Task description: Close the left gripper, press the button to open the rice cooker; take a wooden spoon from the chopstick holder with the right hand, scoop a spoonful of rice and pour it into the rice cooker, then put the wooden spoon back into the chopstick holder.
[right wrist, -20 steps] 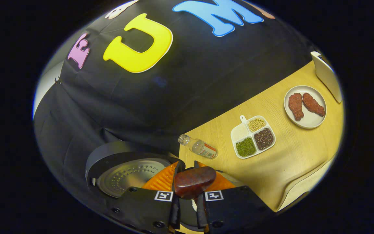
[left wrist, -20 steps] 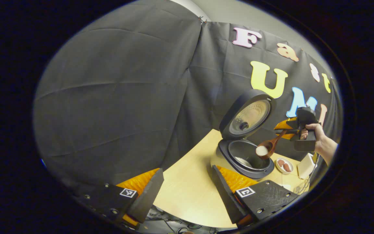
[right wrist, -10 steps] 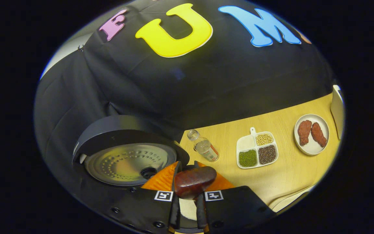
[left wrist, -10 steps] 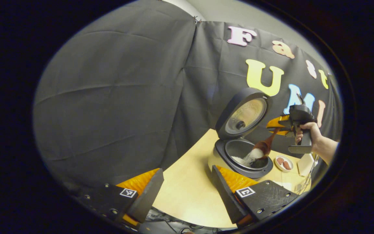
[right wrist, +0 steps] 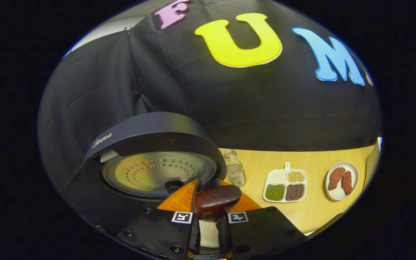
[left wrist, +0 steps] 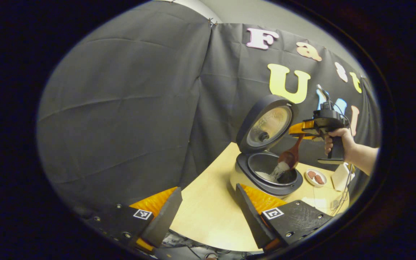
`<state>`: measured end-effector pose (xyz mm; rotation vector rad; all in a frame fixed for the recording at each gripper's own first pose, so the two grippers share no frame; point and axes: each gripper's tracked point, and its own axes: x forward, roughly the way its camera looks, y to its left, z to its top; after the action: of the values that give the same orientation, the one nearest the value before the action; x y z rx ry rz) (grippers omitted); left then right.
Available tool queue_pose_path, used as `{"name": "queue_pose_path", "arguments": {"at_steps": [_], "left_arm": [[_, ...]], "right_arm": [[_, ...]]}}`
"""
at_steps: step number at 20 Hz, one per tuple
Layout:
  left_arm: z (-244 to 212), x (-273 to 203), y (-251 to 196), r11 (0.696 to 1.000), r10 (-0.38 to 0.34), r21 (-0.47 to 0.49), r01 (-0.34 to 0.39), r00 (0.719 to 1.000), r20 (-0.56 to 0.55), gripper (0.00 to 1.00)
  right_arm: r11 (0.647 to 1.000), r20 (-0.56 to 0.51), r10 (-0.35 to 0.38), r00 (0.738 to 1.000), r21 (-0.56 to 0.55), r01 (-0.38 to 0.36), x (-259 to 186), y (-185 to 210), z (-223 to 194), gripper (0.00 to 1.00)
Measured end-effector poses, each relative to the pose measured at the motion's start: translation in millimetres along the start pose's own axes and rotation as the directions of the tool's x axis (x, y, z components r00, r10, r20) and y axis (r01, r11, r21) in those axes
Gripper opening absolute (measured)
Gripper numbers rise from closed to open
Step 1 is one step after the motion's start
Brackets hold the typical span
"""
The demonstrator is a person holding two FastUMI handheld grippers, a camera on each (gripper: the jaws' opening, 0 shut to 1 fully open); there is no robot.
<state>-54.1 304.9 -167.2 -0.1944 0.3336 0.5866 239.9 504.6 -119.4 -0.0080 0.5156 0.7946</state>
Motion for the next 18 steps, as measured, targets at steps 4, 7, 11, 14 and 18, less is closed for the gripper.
{"name": "queue_pose_path", "arguments": {"at_steps": [4,7,11,14,18], "left_arm": [[1,1,-3,1.000,-0.015,0.019,0.015,1.000,0.000,0.94],[2,4,-7,0.999,-0.033,0.030,0.033,0.999,0.002,0.95],[-4,12,-17,0.997,-0.074,0.034,0.075,0.997,-0.013,0.95],[-5,20,-28,0.992,-0.110,0.059,0.111,0.994,-0.025,0.95],[0,28,-45,0.984,-0.151,0.095,0.152,0.988,-0.021,0.94]], "right_arm": [[0.994,-0.005,0.029,1.000,-0.105,-0.029,-4,1,0,0.22],[0.983,-0.003,0.046,0.999,-0.176,-0.046,-3,1,-1,0.22],[0.956,-0.016,0.049,0.999,-0.288,-0.051,-5,-1,-1,0.21],[0.931,0.006,0.056,0.998,-0.361,-0.050,-8,-1,3,0.22],[0.896,0.084,0.079,0.993,-0.442,-0.034,-25,6,21,0.22]]}}
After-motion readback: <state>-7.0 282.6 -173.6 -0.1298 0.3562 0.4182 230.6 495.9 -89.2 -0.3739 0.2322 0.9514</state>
